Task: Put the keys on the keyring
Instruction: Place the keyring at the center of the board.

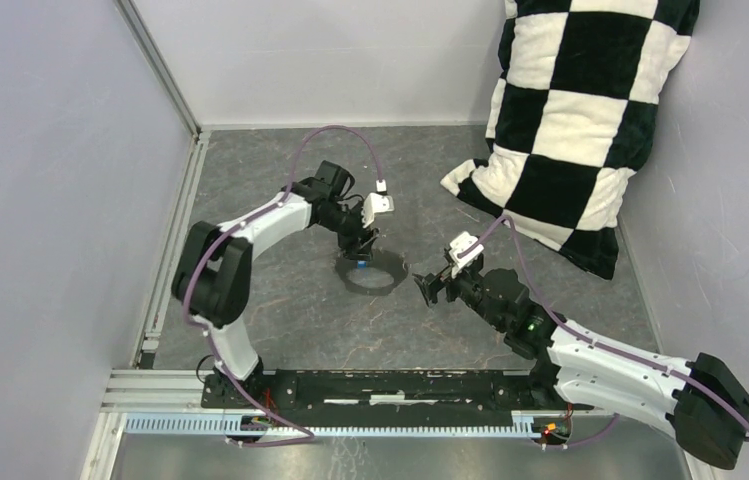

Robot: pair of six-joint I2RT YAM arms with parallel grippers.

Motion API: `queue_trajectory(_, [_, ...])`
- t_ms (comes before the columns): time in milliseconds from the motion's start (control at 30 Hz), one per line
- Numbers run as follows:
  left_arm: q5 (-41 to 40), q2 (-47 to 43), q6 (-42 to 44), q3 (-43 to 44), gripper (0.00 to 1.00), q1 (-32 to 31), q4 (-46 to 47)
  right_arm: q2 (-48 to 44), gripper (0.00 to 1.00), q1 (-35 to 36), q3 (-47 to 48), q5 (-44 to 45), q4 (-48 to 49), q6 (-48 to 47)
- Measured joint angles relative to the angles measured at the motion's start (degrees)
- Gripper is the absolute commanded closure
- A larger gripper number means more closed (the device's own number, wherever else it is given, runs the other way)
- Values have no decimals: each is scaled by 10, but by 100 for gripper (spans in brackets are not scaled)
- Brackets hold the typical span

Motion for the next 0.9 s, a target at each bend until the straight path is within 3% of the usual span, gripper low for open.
queue_trajectory(33, [-7, 19, -2, 10, 1, -1, -6, 1, 2, 0, -3, 7, 7, 1])
queue_trajectory(300, [-61, 56, -85, 84, 0, 8, -10, 25, 2, -22, -9, 97, 38, 4])
queue_trajectory(400, [-86, 31, -137, 96, 0, 43, 14, 33, 2, -40, -24, 160, 68, -3])
queue_trajectory(500, [-98, -7, -181, 80, 0, 119, 54, 37, 2, -63, -73, 239, 125, -21])
queue_trajectory(700, [-118, -145, -261, -157, 0, 319, 229, 94, 2, -150, -156, 388, 225, -57])
queue_trajectory(900, [-119, -205, -329, -377, 0, 322, 375, 131, 2, -242, -157, 405, 286, -75])
